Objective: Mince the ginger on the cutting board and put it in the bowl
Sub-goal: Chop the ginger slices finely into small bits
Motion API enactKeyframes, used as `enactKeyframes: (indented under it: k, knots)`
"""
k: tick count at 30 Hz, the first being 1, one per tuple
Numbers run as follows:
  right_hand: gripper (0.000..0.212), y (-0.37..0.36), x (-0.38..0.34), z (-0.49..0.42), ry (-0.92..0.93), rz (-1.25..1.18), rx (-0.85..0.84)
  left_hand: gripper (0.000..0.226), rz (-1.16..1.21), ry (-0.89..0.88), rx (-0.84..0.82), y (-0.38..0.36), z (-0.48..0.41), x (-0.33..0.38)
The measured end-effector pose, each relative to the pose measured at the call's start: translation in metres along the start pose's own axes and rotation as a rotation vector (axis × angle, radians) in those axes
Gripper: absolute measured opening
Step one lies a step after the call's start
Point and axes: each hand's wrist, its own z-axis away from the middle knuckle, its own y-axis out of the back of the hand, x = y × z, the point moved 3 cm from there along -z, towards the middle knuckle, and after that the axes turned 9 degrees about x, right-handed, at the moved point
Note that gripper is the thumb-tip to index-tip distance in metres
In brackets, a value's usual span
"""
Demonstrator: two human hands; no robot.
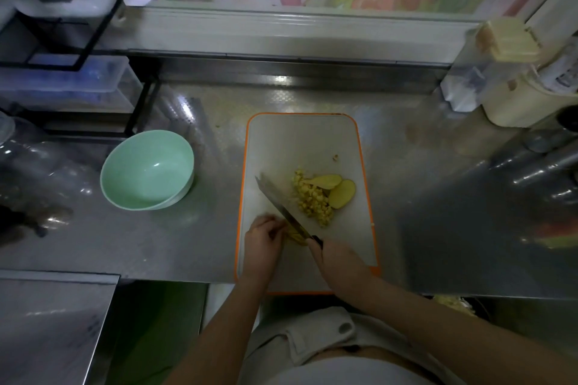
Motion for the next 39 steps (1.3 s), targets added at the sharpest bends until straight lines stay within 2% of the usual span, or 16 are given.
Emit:
enactKeyframes:
  k: [1,2,5,11,14,21,25,27,30,32,36,39]
  knots:
    - [0.052,-0.004,-0.002,0.003,-0.043,-0.014,-0.092,0.014,-0.003,0.003,-0.005,-0.001,0.000,-0.001]
    - [0.057,-0.010,0.000,0.004,-0.085,0.014,-0.167,0.015,-0.007,0.004,-0.010,-0.001,0.000,-0.001]
    - [0.041,-0.016,0.002,-0.002,-0.107,0.040,-0.127,0.016,-0.004,0.003,-0.024,-0.001,-0.001,-0.002]
    - [0.039,-0.018,0.011,-0.007,-0.234,-0.146,-0.247,0.013,-0.011,-0.009,-0.022,-0.003,0.000,-0.002]
    - [0.037,-0.010,0.020,-0.013,-0.240,-0.176,-0.208,0.011,-0.014,-0.010,-0.032,-0.003,0.000,-0.002]
    - [0.042,-0.002,0.014,-0.019,-0.111,-0.148,-0.171,0.007,-0.014,-0.004,-0.031,0.000,0.001,0.003]
    - [0.052,0.006,0.018,-0.022,-0.165,-0.174,-0.153,0.010,-0.037,-0.031,-0.034,0.000,0.001,0.003]
    - [0.046,0.010,0.018,-0.022,-0.161,-0.193,-0.156,0.019,-0.050,-0.039,-0.077,0.001,0.000,0.002]
    - [0.038,0.017,0.016,-0.021,-0.142,-0.200,-0.153,0.049,-0.121,-0.092,-0.230,-0.001,0.002,0.000]
    - [0.036,0.017,0.017,-0.018,-0.138,-0.202,-0.141,0.061,-0.176,-0.143,-0.277,-0.002,0.003,0.001]
    - [0.043,0.015,0.021,-0.012,-0.134,-0.176,-0.069,0.048,-0.277,-0.277,-0.261,-0.005,0.007,0.005]
    - [0.049,0.017,0.021,-0.008,-0.178,-0.196,-0.140,0.038,-0.266,-0.263,-0.212,-0.006,0.007,0.005]
